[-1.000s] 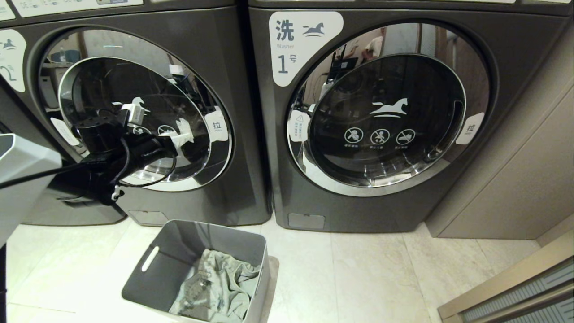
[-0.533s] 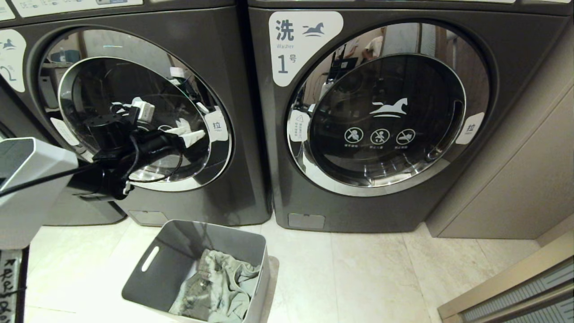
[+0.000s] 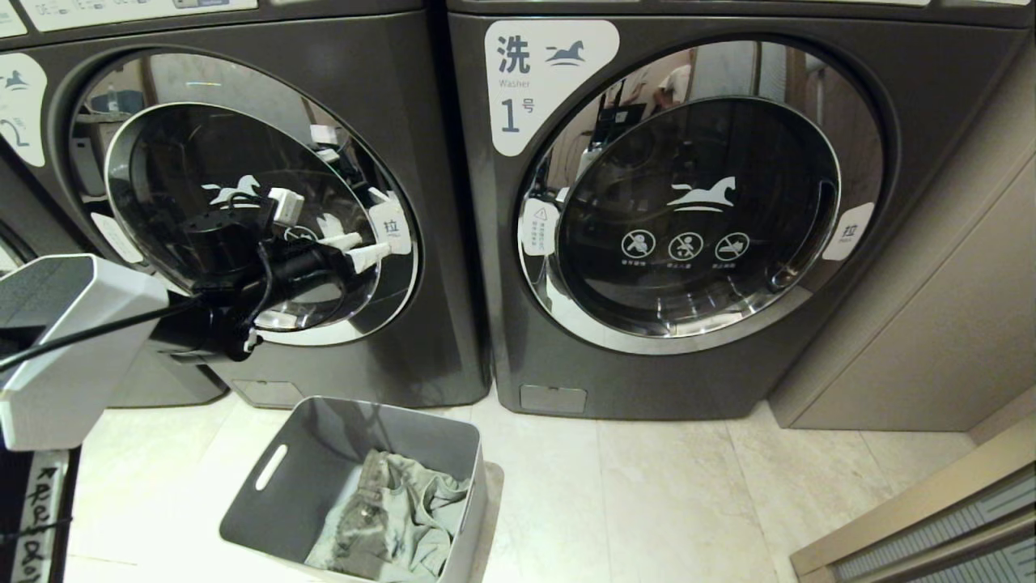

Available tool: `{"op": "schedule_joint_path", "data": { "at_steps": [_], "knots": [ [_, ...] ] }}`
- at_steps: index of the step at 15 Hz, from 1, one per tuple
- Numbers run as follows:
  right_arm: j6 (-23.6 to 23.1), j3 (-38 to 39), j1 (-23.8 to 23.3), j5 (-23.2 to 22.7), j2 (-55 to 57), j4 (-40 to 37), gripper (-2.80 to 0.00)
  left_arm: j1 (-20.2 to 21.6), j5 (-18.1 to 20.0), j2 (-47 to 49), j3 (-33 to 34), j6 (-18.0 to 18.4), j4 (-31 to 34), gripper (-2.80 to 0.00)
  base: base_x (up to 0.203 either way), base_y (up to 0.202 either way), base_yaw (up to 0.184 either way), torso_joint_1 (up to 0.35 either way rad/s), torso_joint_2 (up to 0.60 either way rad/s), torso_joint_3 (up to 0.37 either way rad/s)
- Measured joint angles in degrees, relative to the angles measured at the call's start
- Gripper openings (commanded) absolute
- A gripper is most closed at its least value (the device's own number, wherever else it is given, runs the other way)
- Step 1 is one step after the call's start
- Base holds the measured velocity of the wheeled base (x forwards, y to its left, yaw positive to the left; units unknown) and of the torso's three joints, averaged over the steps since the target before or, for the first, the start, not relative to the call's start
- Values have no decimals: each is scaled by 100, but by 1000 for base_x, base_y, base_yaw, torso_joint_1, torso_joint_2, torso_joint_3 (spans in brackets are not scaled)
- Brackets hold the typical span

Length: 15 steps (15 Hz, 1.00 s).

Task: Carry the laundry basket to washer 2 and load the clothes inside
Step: Open the lid of the washing machine

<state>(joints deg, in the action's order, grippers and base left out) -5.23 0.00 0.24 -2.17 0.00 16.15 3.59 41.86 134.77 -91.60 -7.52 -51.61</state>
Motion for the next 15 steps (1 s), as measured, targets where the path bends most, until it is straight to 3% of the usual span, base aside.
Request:
{"op": "schedule_joint_path", "data": {
  "at_steps": [15],
  "knots": [
    [0,0,0,0,0,-1,-280,-173,-165,752,-1367,208,651,0,0,0,0,0,0,0]
  ]
}}
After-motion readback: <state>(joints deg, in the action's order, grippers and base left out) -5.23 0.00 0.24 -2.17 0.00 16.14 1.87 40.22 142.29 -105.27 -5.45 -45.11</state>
